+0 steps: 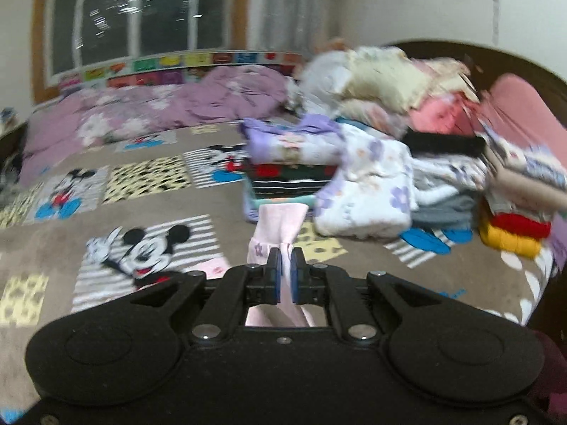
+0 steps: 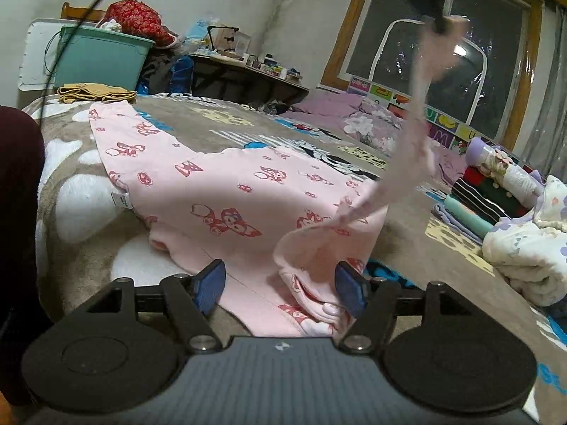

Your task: Fold clothes

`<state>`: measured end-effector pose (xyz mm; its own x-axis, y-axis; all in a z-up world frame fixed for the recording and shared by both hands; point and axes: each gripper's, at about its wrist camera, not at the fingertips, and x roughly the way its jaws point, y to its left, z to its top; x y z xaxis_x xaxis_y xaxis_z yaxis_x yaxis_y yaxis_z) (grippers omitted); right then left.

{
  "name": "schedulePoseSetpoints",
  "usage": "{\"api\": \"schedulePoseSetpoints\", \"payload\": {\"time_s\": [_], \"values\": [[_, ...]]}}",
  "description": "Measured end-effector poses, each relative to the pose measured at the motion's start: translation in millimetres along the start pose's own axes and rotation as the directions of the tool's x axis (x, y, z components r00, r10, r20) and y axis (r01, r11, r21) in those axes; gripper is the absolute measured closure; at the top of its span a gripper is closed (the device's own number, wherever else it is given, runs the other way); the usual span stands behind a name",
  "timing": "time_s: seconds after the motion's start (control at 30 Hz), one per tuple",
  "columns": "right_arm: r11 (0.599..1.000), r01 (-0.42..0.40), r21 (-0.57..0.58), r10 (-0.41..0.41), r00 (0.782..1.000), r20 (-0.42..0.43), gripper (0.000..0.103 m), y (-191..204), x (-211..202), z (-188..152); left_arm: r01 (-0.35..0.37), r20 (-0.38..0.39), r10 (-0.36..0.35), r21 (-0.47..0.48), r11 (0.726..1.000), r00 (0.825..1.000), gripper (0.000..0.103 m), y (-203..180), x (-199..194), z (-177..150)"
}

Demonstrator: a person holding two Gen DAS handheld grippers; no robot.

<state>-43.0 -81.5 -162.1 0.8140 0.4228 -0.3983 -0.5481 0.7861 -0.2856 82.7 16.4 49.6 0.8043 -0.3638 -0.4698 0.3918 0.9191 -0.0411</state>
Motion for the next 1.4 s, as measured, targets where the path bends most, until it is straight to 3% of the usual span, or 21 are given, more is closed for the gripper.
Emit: {"api": "schedulePoseSetpoints", "payload": {"time_s": [0.33, 0.5, 0.73, 0.8, 0.9, 1.0, 1.2, 1.3, 1.4], "values": [[1.000, 0.010, 0.016, -0.010, 1.000, 0.018, 0.033, -3.7, -17.5, -1.1, -0.061, 0.060, 0.075, -0.210, 0.976, 0.995, 0.099, 67.8, -42.5, -39.5], [0.999, 0.033, 0.022, -0.033, 0.999, -0.011, 0.033, -4.3, -20.6, -4.1, -0.082, 0.052, 0.104, -0.321, 0.944, 0.993, 0.099, 94.9, -47.4, -70.6], [0.995, 0.059, 0.086, -0.056, 0.998, -0.034, 0.035, -19.4, -23.3, -10.7, -0.050, 0.098, 0.104, -0.449, 0.892, 0.990, 0.099, 123.2, -57.4, -104.5], [0.996, 0.064, 0.056, -0.063, 0.998, -0.013, 0.041, -17.1, -23.7, -11.2, -0.040, 0.104, 0.099, -0.465, 0.885, 0.990, 0.099, 126.3, -58.9, -111.3], [0.999, 0.044, -0.018, -0.043, 0.998, 0.044, 0.038, -6.1, -27.8, -8.9, -0.033, 0.105, 0.094, -0.476, 0.879, 0.990, 0.099, 128.9, -59.6, -119.4], [0.999, -0.044, -0.025, 0.042, 0.997, -0.062, 0.042, 0.0, -16.5, -13.8, -0.028, 0.109, 0.094, -0.498, 0.867, 0.990, 0.099, 134.8, -60.1, -125.4], [0.992, 0.002, -0.130, -0.009, 0.998, -0.057, 0.044, 14.1, -25.1, -10.1, -0.012, 0.128, 0.088, -0.503, 0.864, 0.988, 0.099, 137.0, -63.8, -128.6], [0.988, 0.020, -0.151, -0.019, 1.000, 0.009, 0.038, 20.2, -30.4, -5.0, -0.016, 0.129, 0.094, -0.508, 0.861, 0.987, 0.099, 138.4, -66.2, -131.6], [0.992, 0.014, -0.127, -0.013, 1.000, 0.008, 0.032, 15.1, -21.2, -2.5, -0.020, 0.135, 0.104, -0.513, 0.858, 0.985, 0.099, 139.1, -68.8, -132.1]]}}
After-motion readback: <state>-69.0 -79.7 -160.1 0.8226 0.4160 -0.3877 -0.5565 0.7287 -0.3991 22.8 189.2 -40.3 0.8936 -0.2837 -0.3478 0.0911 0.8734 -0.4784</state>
